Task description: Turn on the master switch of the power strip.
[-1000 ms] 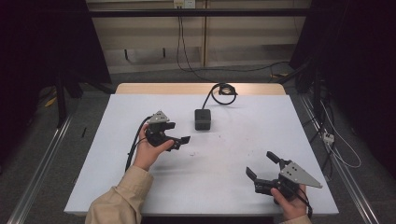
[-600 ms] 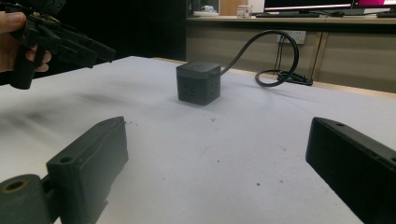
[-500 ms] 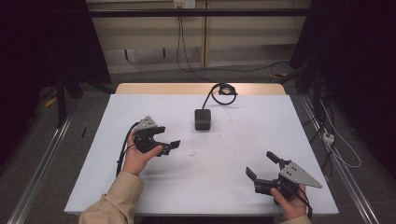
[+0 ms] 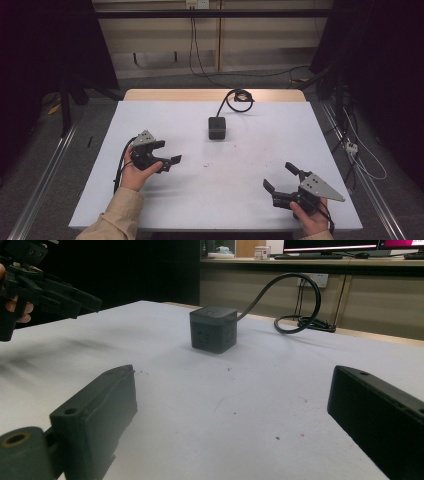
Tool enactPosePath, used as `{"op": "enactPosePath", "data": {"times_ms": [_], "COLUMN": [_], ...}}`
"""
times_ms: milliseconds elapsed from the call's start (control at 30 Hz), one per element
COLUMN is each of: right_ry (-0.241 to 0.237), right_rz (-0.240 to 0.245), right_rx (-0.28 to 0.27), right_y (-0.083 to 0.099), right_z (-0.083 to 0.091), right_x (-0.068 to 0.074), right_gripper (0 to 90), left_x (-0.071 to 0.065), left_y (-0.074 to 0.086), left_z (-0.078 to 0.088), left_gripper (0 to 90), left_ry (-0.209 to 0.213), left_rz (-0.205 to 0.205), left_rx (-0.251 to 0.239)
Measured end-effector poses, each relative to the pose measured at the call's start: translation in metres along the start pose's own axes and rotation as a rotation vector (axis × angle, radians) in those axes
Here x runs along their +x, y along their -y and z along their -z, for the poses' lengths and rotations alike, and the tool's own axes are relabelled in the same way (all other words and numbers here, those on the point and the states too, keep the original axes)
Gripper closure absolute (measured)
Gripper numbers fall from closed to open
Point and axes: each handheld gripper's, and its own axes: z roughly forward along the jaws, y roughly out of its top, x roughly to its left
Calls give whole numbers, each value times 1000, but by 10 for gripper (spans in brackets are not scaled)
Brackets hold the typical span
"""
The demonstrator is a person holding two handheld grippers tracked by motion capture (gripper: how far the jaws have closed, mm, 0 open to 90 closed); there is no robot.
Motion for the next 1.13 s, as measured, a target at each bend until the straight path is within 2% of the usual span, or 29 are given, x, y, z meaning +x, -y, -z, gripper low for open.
{"op": "enactPosePath", "data": {"times_ms": [267,333,667,1133], "right_ry": [-2,-2,-2,-2], "right_rz": [1,2,3,3], "right_rx": [0,-1,0,2], "right_y": [0,0,0,0], "right_z": [-1,-1,-1,-1], "right_x": [1,1,1,0], "right_gripper": [49,49,49,49], "left_x": [0,1,8,8], "left_y": [7,10,27,47], "left_z": [13,17,38,56], "left_gripper": [79,79,79,79], "left_ry": [-18,-25,-51,-90], "left_rz": [-19,-25,10,11], "left_rx": [6,22,15,40]}}
